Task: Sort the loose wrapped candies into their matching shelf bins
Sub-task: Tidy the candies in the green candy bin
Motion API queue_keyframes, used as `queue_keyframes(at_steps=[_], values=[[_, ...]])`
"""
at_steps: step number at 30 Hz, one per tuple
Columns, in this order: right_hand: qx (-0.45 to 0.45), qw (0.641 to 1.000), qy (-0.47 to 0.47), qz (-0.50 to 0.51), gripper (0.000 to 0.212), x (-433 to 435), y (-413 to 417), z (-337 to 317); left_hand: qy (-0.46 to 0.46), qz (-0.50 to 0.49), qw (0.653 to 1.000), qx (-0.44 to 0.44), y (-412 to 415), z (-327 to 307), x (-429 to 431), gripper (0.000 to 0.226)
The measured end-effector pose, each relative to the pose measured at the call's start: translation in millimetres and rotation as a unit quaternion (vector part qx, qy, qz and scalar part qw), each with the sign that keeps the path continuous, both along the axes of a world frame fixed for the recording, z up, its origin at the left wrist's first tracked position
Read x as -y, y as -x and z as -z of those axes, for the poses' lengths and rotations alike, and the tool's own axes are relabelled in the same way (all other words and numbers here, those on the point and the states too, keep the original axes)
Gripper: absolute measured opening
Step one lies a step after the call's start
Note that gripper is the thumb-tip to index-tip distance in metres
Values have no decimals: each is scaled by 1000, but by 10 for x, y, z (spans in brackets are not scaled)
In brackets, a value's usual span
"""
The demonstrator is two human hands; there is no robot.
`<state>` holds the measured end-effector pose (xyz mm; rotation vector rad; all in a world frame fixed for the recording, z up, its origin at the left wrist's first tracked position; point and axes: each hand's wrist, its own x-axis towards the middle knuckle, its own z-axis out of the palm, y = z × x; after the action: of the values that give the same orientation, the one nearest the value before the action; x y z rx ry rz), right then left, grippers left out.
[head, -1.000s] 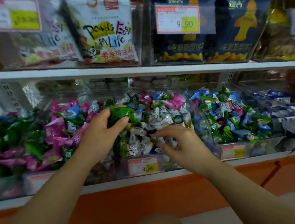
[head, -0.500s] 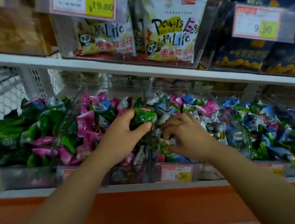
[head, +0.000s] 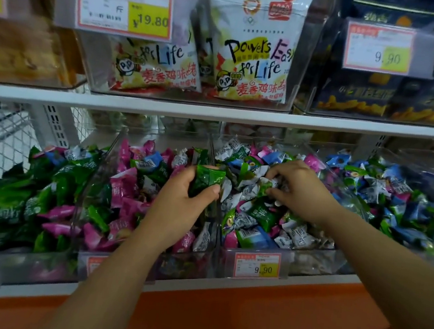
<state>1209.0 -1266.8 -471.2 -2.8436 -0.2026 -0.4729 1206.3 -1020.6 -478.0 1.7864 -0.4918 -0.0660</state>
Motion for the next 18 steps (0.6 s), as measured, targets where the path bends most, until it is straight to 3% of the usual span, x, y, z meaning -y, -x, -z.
queue_keyframes(at_steps=[3, 7, 11, 14, 18], values=[[-16, 999, -31, -28, 26, -24, 61, -94, 2, 5, 1000, -4, -2, 3, -10, 12], [28, 996, -54, -64, 19, -135, 235, -176, 1, 3, 1000, 4, -18, 10, -13, 10], [-46, 984, 81, -154, 31, -384, 271, -62, 3, 7, 1000, 0, -8, 4, 7, 13], [-73, 968, 220, -97, 56, -298, 167, -42, 5, 8, 1000, -2, 4, -2, 4, 14], [-71, 977, 195, -48, 47, -83, 156, -75, 0, 4, 1000, -7, -14, 11, -4, 13]])
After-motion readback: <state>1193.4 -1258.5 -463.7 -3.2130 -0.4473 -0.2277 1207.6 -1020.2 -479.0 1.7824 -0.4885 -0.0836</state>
